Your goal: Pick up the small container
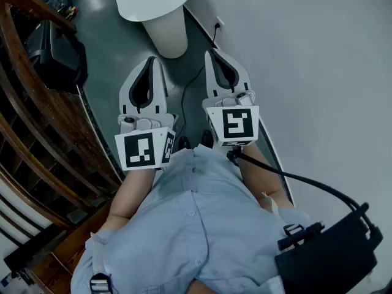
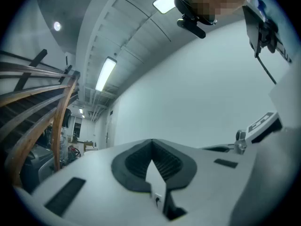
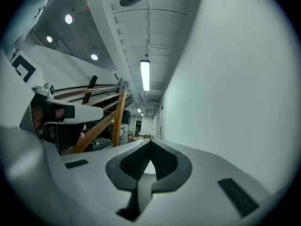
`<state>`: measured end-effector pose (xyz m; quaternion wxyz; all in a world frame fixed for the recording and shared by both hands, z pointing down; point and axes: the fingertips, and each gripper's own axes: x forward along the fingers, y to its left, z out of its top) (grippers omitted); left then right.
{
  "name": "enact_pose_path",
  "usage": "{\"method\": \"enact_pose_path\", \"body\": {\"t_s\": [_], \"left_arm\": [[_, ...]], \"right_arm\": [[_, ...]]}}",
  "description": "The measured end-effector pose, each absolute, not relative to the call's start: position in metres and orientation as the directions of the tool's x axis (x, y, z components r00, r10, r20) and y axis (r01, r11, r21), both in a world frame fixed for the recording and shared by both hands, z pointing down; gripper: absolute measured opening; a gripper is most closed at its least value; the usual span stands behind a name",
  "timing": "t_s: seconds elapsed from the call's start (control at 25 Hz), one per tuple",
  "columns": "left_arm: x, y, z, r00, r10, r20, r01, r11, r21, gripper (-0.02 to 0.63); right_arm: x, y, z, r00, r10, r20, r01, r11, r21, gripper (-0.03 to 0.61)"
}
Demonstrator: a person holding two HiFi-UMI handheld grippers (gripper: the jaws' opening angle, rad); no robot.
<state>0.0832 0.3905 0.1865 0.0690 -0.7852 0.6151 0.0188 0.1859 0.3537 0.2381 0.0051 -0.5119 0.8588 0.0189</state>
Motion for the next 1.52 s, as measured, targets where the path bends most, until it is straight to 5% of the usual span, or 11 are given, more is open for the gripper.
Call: {"method": "enact_pose_path", "body": {"t_s": [0.88,1.52], "left_arm": [[0.1,0.393,0.185,0.146,-0.984,-0.099,-0.985,-0.135,-0.109,-0.002],[0.032,0.334,0.215,0.106,-0.989,-0.1,-0.994,-0.101,-0.051,-0.002]], "right_arm": [[0.207,0.337,0.238,-0.532,-0.845,-0.049,-0.846,0.533,-0.022,0.002],[0.147,0.268,0.263,-0.54,-0.842,-0.008,-0.842,0.54,-0.012,0.002]]}}
